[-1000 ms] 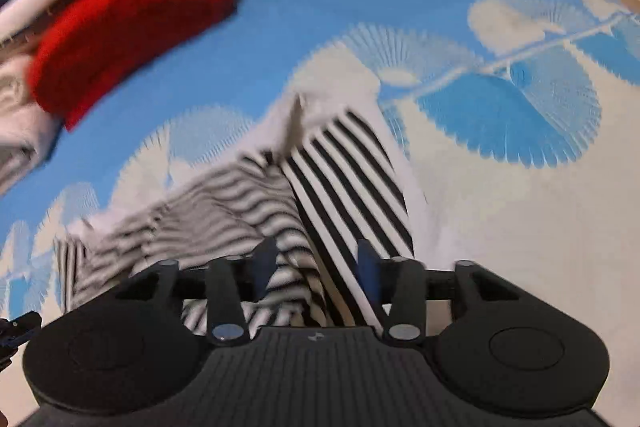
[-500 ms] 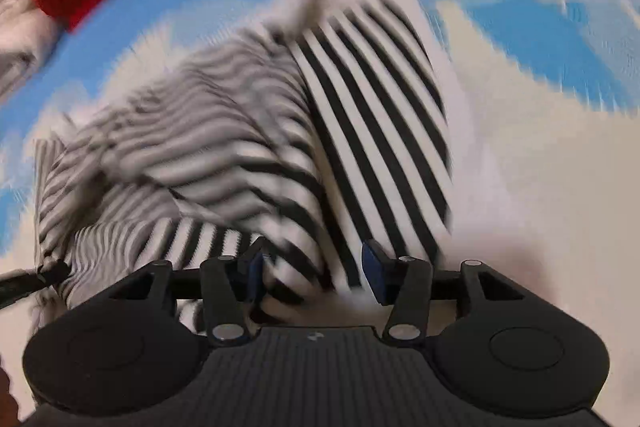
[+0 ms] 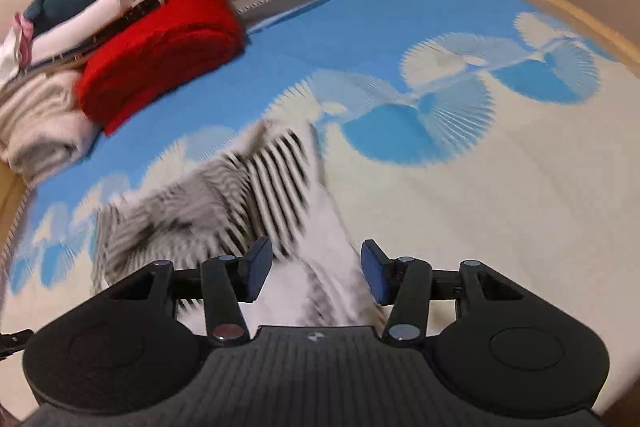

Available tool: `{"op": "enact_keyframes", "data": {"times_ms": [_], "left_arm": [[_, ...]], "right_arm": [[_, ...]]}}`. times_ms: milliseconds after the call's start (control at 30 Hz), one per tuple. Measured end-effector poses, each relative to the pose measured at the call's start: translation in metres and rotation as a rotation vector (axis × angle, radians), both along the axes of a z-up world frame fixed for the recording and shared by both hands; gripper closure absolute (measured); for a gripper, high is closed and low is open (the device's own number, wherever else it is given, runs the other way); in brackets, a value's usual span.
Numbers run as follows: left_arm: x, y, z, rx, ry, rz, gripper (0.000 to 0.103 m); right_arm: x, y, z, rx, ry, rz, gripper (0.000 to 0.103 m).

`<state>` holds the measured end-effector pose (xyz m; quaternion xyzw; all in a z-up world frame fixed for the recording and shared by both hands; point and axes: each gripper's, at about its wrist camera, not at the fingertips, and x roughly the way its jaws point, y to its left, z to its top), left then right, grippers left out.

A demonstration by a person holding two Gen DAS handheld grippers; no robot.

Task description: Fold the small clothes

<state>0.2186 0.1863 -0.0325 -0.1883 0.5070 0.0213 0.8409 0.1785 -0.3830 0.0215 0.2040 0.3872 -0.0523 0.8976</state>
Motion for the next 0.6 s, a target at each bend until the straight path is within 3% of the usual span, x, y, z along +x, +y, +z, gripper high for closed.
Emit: {"op": "enact_keyframes", "data": {"times_ms": [67, 167, 267, 467, 600], "left_arm": [[-0.012, 0.011, -0.018, -0.07, 0.061, 0.049, 0.061], [-0.022, 0.02, -0.034, -0.08, 0.1, 0.06, 0.054], [-0.033, 0.028, -0.052, -0.094, 0.137, 0.083, 0.046], [-0.057, 0.034, -0.072, -0.22, 0.133, 0.178, 0.04], [-0.056, 0.019, -0.075, -0.196, 0.128, 0.132, 0.038]], "right_arm": [[-0.035, -0.003, -0.021, 0.037, 0.032, -0.004, 0.069], [-0.063, -0.003, -0.045, 0.064, 0.116, -0.044, 0.071], [-0.072, 0.006, -0.073, 0.059, 0.19, -0.022, 0.07], [-0.096, 0.019, -0.12, 0.101, 0.299, -0.046, 0.061], [-0.101, 0.031, -0.128, 0.109, 0.258, -0.017, 0.051]]}}
